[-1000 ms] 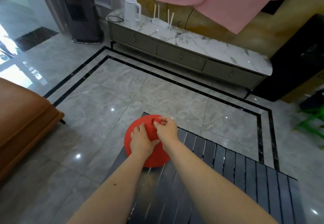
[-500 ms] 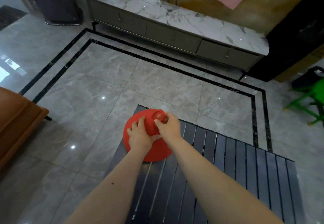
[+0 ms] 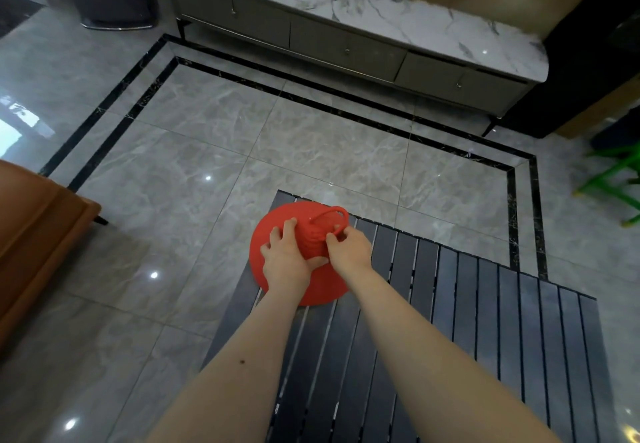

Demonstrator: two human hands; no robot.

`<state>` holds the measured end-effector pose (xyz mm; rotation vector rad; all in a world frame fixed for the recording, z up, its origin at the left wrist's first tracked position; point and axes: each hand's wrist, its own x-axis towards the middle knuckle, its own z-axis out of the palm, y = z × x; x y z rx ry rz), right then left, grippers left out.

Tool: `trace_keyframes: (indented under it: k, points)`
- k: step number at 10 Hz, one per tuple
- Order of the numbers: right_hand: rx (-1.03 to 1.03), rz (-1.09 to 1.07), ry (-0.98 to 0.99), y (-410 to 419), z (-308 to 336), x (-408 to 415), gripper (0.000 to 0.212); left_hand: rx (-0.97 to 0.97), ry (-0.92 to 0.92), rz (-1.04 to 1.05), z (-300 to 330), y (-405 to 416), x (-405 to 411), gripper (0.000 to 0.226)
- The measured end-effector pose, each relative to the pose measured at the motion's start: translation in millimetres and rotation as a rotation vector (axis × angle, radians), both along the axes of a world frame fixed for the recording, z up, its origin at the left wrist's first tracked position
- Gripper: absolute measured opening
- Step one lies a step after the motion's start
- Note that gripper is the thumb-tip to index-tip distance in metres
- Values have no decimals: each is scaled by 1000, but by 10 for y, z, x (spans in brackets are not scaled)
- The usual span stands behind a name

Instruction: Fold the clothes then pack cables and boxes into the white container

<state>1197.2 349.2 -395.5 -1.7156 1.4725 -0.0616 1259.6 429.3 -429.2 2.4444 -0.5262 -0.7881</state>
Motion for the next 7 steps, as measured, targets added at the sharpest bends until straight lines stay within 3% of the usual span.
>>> trace_keyframes:
  k: [3,5,7]
  points:
    - [99,30,-14,-16,51,4,32,33,55,-64,60,8,24,96]
    - [139,87,-59,68,133,-78,25,145,61,-183,173,189,13,99]
    - [151,102,-57,266,203,-258,46,119,29,-149,406,366,-181,83]
